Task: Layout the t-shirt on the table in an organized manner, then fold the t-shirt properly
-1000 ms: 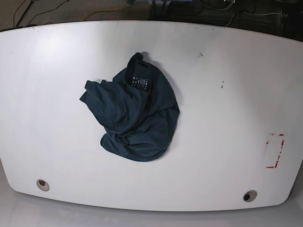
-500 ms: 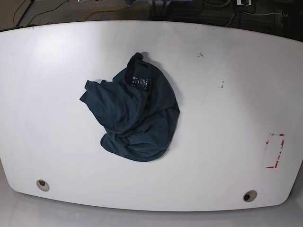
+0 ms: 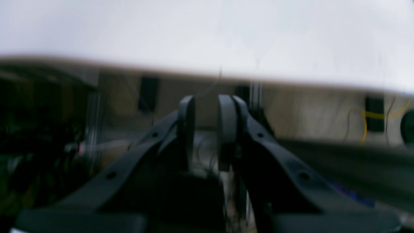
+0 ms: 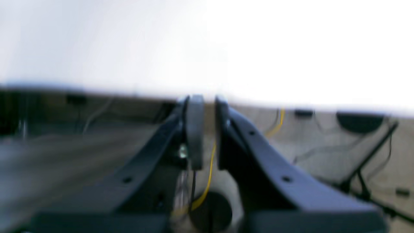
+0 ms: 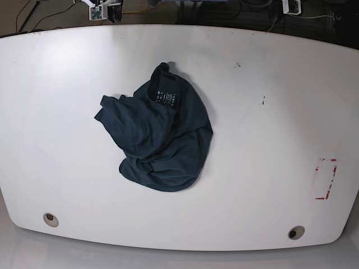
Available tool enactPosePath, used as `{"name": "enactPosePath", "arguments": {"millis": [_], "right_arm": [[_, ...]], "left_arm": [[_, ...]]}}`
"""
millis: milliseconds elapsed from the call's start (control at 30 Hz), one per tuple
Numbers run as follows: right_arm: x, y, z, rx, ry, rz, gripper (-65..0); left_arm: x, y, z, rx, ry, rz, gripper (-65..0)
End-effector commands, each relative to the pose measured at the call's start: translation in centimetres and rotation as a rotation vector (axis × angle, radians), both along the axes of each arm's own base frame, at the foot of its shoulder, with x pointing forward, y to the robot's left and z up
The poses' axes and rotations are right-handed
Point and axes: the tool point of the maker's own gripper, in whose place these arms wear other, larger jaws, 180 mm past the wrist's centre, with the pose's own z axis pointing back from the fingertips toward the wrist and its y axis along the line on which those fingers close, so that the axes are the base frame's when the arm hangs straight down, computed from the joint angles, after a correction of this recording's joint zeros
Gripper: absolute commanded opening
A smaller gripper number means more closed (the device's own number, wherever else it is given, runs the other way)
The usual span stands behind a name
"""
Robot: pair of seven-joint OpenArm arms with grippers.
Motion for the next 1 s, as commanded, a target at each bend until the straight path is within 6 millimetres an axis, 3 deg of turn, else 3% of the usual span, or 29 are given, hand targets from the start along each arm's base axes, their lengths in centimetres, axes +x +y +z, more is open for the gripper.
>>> {"name": "enactPosePath", "arguments": {"millis": [0, 433, 600, 733, 833, 867, 967], "right_arm": [[2.0, 0.1, 1.2, 0.002, -0.075, 0.002, -65.0], [8.9, 0.8, 3.2, 0.028, -0.262, -0.023, -63.9], [10.9, 3.0, 4.0, 0.077, -0.315, 0.016, -63.6], [11.8, 4.8, 4.4, 0.115, -0.338, 0.044, -61.7], [12.2, 5.8, 4.5, 0.137, -0.347, 0.059, -52.0], [12.3, 6.3, 4.5, 0.147, -0.344, 0.067, -45.8], [12.1, 7.5, 4.3, 0.166, -0.321, 0.093, -34.6]], "left_arm": [[1.0, 0.0, 0.9, 0.003, -0.046, -0.004, -53.8], [6.6, -1.2, 2.3, -0.019, -0.199, -0.045, -53.5], [8.3, -1.4, 2.9, -0.011, -0.242, -0.089, -53.1], [9.6, -1.2, 3.4, -0.001, -0.278, -0.106, -46.2], [10.5, -1.2, 3.9, 0.000, -0.307, -0.107, -38.3], [10.9, -1.2, 4.1, 0.002, -0.321, -0.106, -35.3], [11.9, -1.2, 4.7, 0.004, -0.352, -0.106, -32.9]]}}
